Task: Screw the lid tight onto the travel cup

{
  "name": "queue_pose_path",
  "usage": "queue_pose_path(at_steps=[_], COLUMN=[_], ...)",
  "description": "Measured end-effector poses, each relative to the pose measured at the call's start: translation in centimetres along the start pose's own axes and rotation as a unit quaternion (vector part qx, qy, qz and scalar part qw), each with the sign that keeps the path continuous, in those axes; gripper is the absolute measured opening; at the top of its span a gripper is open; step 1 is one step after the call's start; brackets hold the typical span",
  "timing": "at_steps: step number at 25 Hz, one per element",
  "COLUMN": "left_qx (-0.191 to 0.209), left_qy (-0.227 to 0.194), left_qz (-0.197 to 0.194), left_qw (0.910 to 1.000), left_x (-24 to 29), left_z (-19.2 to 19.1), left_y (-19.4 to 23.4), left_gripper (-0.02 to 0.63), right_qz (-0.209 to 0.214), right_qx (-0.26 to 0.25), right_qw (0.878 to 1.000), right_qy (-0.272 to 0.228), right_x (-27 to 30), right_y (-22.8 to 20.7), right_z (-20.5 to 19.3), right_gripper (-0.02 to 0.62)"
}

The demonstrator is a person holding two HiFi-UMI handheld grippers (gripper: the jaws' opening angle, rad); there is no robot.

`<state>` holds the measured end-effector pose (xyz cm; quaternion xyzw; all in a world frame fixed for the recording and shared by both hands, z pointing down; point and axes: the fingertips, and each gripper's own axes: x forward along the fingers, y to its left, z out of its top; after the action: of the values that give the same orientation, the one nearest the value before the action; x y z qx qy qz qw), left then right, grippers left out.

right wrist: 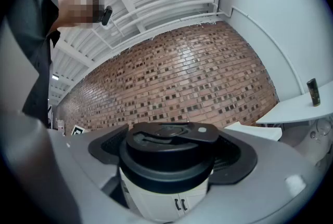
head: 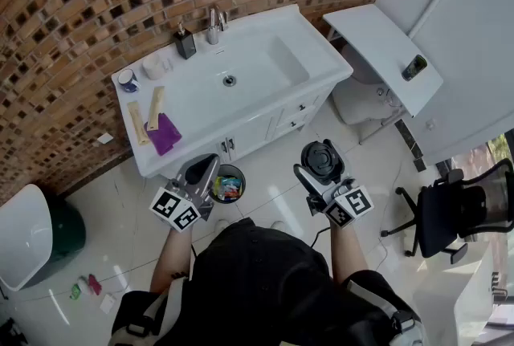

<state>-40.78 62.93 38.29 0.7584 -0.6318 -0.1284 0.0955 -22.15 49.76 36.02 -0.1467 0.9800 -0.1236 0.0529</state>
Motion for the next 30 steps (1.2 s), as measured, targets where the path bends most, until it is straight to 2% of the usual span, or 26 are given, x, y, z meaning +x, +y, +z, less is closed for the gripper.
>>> queue_pose_path(at_steps=[6, 9, 16, 19, 24, 26, 30], left_qx=[-0.001, -0.002, 0.002, 0.000, -0.022, -0.026, -0.006], left_qy=[0.014, 0.026, 0.041, 0.043, 0.044, 0.048, 0.064], left_qz=[-0.032, -0.062, -0.143, -0.184, -0.265, -0.281, -0.319], left_qw=[0.9994, 0.9978, 0.9888, 0.9819, 0.9629, 0.9581, 0.9457], left_x=[3.1, 5.8, 13.4, 17.0, 22.0, 23.2, 25.0], left_z=[-1.0, -1.8, -3.9, -5.0, -7.1, -7.9, -8.5], left_y=[-1.7, -3.6, -9.7, -13.6, -21.4, -23.3, -26.0], left_gripper=[0.002, 0.002, 0.002, 0.002, 0.002, 0.002, 0.002], right_qz=[-0.034, -0.065, -0.132, -0.156, -0.194, -0.212, -0.241], right_qx=[-0.006, 0.000, -0.031, -0.053, -0.081, -0.090, -0.100], right_qw=[0.999, 0.997, 0.990, 0.985, 0.977, 0.973, 0.965], right_qy=[-0.020, -0.034, -0.048, -0.046, -0.036, -0.031, -0.032], right_x=[-3.0, -5.5, -12.2, -15.8, -21.8, -23.6, -25.3], right_y=[-2.2, -4.4, -8.9, -10.3, -12.2, -12.8, -14.2], right_z=[1.2, 1.9, 4.0, 5.4, 6.8, 6.7, 7.0], right_gripper=[0.483, 0.483, 0.483, 0.483, 0.483, 0.483, 0.483])
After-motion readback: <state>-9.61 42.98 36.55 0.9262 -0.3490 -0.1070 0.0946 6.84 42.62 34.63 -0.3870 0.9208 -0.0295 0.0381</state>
